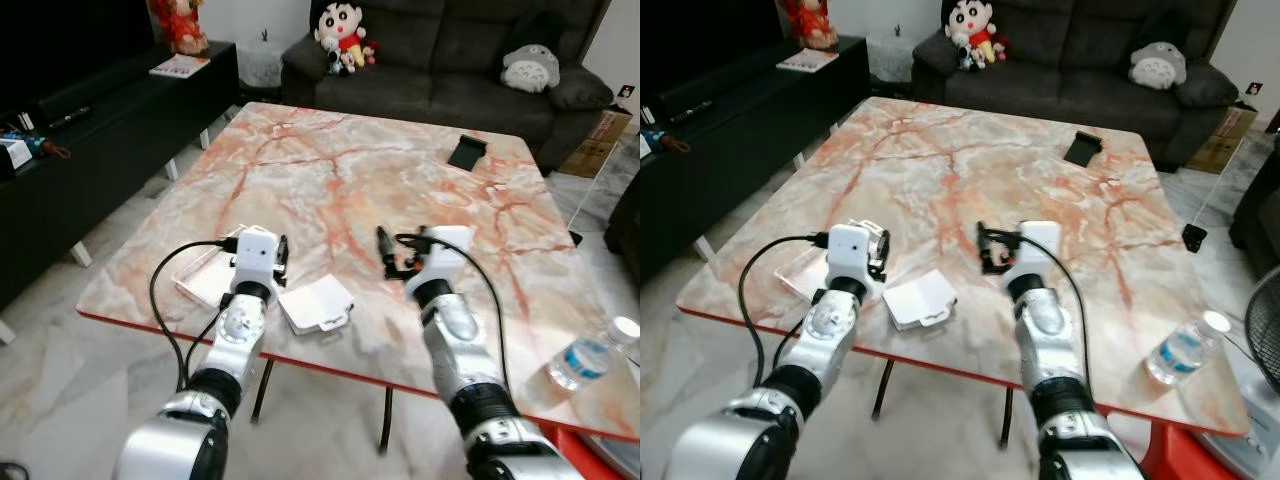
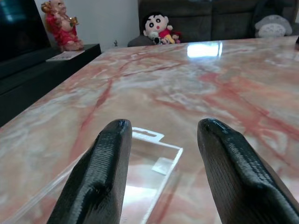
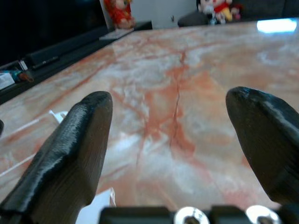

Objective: Picking trash to rubbish bin

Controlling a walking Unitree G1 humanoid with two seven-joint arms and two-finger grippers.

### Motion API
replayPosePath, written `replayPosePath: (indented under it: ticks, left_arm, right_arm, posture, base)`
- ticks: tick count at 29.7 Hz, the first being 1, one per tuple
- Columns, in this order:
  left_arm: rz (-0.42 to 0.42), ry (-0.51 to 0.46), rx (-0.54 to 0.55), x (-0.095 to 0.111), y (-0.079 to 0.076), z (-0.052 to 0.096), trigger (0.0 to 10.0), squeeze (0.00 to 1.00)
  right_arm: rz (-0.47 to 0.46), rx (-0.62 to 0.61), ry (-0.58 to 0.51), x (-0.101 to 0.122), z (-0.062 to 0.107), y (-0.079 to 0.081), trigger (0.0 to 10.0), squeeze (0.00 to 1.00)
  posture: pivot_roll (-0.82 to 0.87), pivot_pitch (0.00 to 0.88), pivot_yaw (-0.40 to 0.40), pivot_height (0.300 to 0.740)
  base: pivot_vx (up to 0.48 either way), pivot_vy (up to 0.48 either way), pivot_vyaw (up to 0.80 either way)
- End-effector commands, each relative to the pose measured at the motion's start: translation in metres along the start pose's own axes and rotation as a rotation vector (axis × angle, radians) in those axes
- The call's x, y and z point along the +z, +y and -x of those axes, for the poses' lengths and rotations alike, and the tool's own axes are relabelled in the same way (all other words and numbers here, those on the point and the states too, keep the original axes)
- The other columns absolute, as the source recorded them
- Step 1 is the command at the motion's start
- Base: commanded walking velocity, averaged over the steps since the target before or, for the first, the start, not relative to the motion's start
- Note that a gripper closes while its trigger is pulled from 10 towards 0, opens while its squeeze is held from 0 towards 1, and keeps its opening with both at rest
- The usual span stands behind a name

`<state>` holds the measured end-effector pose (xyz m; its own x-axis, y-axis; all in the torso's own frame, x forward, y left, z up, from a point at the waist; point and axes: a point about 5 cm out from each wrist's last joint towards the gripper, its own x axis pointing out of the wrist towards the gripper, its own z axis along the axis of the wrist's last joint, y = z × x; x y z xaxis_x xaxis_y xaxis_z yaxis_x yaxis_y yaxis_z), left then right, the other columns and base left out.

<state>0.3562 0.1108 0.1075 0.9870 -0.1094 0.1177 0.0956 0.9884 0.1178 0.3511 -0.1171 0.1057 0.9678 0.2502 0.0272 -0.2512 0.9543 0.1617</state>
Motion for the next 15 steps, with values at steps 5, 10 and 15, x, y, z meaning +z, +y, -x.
replayPosePath:
  ticks: [5,10,15]
  left_arm:
    - [-0.055,0.038,-0.244,-0.008,-0.038,0.008,10.0,0.0]
    - [-0.092,0.062,-0.33,-0.017,-0.047,0.017,10.0,0.0]
    - [-0.109,0.082,-0.353,-0.023,-0.05,0.022,10.0,0.0]
  right_arm:
    - [-0.109,-0.027,0.069,-0.005,0.006,-0.008,10.0,0.0]
    - [-0.184,-0.043,0.076,-0.006,0.013,-0.01,10.0,0.0]
    - [-0.25,-0.033,0.083,-0.004,0.017,-0.011,10.0,0.0]
  posture:
    - [-0.15,0.018,-0.066,0.74]
    - [-0.15,0.013,-0.067,0.74]
    - [-0.16,0.009,-0.065,0.74]
  base:
    - [0.0,0.0,0.0]
    - [0.0,0.0,0.0]
    - [0.0,0.0,0.0]
